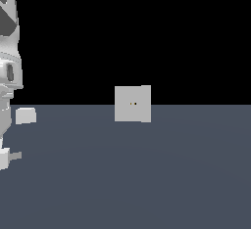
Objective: Plug the charger into the wall socket.
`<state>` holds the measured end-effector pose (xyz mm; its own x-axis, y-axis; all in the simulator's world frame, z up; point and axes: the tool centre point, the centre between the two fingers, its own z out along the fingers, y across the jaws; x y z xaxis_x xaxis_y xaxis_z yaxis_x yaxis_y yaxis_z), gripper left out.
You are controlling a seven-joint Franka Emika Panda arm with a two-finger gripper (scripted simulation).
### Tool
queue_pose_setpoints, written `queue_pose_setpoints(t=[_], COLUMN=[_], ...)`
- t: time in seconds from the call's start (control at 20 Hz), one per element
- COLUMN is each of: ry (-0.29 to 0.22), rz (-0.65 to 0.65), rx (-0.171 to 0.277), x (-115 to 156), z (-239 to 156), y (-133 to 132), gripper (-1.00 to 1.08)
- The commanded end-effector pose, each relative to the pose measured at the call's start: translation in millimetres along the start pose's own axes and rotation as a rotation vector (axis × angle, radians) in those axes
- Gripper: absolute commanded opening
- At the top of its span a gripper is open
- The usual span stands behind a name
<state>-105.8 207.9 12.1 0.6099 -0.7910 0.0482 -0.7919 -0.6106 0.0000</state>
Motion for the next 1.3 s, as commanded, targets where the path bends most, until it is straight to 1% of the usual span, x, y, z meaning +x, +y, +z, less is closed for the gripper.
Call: queue_pose_setpoints(t=[0.0, 0.35, 0.65, 0.95, 1.25], ry=[0.000, 0.000, 0.000, 0.001, 0.001], rz=[0.000, -0.002, -0.032, -0.097, -0.193], rx=[0.000, 0.000, 0.002, 0.005, 0.010], x=[0.1, 0.5, 7.5, 23.0, 47.7], z=[0.3, -0.1, -3.1, -9.4, -18.7], y=[0.0, 0.3, 6.4, 18.6, 34.6], gripper=[-1.00, -1.00, -1.00, -1.00, -1.00])
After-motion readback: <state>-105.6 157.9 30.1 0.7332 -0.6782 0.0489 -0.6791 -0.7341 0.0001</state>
